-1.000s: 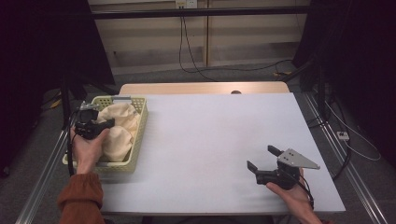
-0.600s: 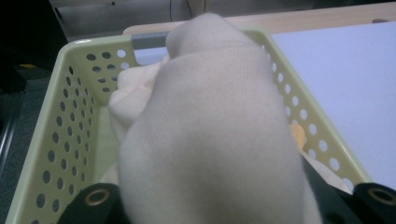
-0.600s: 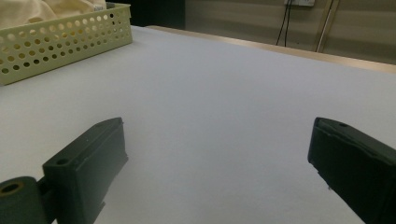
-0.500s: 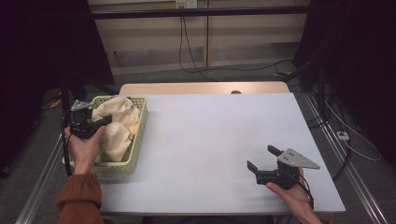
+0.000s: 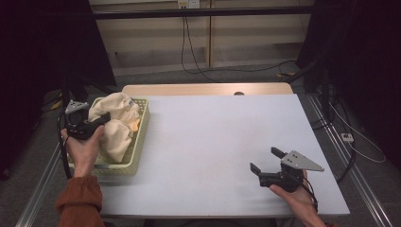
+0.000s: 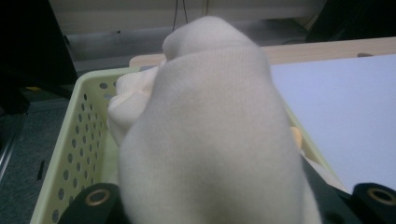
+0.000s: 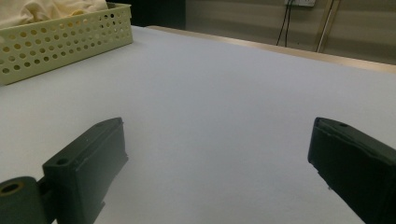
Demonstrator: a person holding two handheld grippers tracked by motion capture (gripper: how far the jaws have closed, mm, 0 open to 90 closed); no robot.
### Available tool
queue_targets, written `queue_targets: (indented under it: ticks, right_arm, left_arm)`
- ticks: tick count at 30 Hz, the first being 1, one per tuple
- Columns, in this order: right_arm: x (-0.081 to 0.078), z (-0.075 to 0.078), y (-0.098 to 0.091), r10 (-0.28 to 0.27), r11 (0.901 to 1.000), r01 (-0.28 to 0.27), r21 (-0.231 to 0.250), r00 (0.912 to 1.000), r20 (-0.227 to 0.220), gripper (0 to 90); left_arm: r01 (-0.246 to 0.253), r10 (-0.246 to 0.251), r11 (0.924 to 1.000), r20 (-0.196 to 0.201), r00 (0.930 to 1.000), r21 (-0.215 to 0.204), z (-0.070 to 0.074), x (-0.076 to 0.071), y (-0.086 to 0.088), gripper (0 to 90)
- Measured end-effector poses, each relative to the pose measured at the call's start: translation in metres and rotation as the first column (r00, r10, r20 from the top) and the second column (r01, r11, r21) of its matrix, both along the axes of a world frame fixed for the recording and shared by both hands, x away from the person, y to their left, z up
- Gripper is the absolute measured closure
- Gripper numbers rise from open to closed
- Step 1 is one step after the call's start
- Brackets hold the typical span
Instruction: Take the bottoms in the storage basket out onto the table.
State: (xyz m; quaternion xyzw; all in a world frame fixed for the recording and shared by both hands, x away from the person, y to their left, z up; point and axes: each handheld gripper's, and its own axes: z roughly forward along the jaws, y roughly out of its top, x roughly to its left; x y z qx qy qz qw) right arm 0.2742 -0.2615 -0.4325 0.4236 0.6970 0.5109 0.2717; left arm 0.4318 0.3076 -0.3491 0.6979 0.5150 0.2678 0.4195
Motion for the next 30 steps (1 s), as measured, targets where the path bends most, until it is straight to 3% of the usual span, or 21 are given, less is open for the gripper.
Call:
queue_targets:
  ticks: [6, 13, 30]
  right_arm:
    - [0.0, 0.0, 0.0, 0.0, 1.0, 0.0, 0.001, 1.0, 0.0, 4.1]
    - [0.0, 0.0, 0.0, 0.0, 1.0, 0.0, 0.007, 1.0, 0.002, 4.0]
    - [0.0, 0.0, 0.001, 0.005, 0.9999, -0.005, 0.009, 1.0, 0.004, 3.9]
  left_arm:
    - [0.016, -0.016, 0.9998, 0.065, 0.9978, -0.007, 0.007, -0.005, -0.003, 75.6]
    - [0.018, -0.016, 0.9996, 0.094, 0.9955, -0.02, 0.011, -0.008, -0.003, 75.6]
    - [0.032, -0.022, 0.9984, 0.203, 0.979, -0.046, 0.026, -0.019, -0.007, 75.7]
